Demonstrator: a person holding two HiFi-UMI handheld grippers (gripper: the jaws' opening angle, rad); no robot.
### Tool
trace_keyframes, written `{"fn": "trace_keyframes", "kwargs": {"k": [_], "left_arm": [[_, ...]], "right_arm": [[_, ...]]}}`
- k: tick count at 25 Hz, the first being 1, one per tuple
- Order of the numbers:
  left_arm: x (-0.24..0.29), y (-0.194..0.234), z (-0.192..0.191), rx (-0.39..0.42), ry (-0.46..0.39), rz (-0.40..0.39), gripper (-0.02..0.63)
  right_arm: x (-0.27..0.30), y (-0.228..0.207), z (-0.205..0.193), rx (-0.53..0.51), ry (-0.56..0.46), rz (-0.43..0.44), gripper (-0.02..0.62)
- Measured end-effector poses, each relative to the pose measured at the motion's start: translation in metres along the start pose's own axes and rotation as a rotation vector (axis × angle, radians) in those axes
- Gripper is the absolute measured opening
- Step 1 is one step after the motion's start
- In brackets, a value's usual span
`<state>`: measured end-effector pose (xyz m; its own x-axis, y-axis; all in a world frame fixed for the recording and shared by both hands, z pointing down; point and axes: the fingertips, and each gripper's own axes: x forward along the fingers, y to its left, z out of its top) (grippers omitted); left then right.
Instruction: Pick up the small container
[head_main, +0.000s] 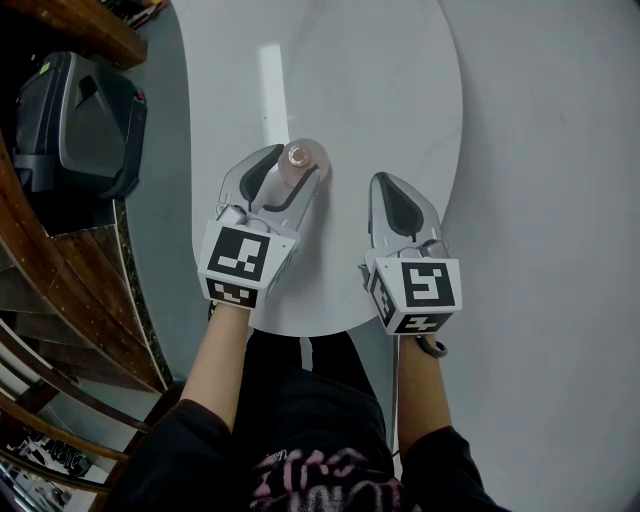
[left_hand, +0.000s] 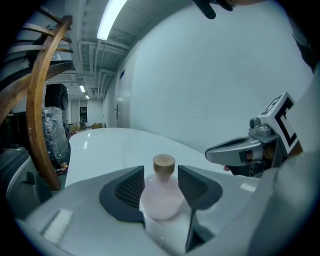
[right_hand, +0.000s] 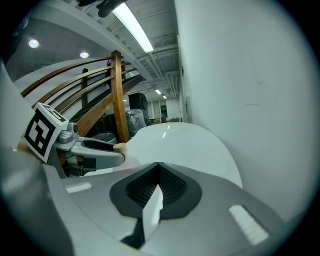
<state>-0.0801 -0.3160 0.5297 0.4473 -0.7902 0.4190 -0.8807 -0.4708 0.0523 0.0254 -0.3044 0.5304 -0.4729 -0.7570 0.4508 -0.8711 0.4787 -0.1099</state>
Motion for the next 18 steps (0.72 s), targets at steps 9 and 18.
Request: {"fn": "trace_keyframes", "kwargs": {"k": [9, 18], "left_arm": [[0.007, 0.004, 0.001, -0.042, 0.007, 0.011, 0.201], [0.010, -0.001, -0.001, 0.000, 0.004, 0.000, 0.173]], "right_arm": [[0.003, -0.005, -0.001, 0.005, 0.002, -0.004, 0.012], [0.003, -0.010, -0.001, 0.011, 0.005, -0.005, 0.012]]}}
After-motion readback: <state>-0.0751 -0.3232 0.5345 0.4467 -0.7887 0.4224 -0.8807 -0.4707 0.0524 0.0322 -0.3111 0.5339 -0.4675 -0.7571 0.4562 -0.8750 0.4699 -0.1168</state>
